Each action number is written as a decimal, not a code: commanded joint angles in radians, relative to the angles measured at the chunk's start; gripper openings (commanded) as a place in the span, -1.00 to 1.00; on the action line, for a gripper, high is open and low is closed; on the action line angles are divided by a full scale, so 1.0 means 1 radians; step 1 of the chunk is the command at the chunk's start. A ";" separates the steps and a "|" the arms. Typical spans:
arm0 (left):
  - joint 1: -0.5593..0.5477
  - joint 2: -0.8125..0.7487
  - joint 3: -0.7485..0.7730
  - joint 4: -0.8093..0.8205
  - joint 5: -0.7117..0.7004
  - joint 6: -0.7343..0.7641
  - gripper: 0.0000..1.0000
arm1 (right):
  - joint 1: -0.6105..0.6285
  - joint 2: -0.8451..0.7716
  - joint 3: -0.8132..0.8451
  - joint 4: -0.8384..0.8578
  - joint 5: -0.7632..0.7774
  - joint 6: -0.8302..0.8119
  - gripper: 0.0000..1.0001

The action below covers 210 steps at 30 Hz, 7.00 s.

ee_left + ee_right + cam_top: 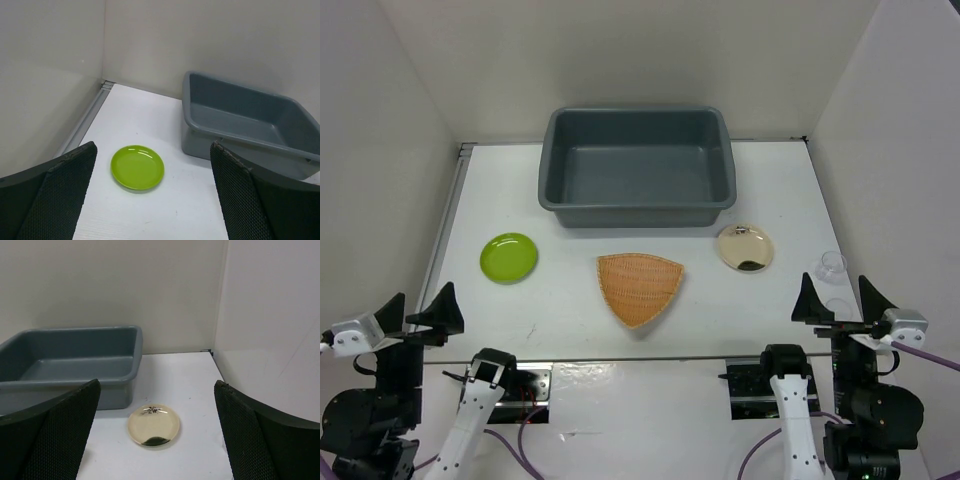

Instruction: Place the mixed dishes into the plastic bin

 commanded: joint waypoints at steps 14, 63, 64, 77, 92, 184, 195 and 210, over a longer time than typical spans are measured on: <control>0.174 0.468 0.143 -0.015 0.485 -0.406 1.00 | -0.110 -0.071 -0.001 -0.008 -0.352 -0.158 0.96; -0.306 1.484 -0.639 1.284 0.965 -0.927 1.00 | -0.110 0.170 -0.010 0.001 -0.387 -0.170 0.96; -0.306 1.548 -0.639 1.320 0.996 -0.941 1.00 | -0.110 0.170 -0.010 0.001 -0.387 -0.170 0.96; -0.306 1.618 -0.699 1.468 0.999 -0.999 -0.21 | -0.110 0.161 -0.019 0.011 -0.369 -0.161 0.96; -0.381 1.203 -0.226 0.787 0.864 -0.866 -1.00 | -0.120 0.124 -0.019 0.020 -0.340 -0.143 0.96; 0.333 1.009 0.025 0.236 0.380 -0.688 1.00 | -0.120 0.009 -0.029 0.038 -0.284 -0.115 0.96; 0.625 1.030 -0.441 0.504 0.711 -0.920 1.00 | -0.129 0.009 -0.029 0.038 -0.284 -0.115 0.96; 0.658 1.334 -0.532 0.645 0.712 -0.977 0.96 | -0.129 0.018 -0.029 0.038 -0.284 -0.115 0.96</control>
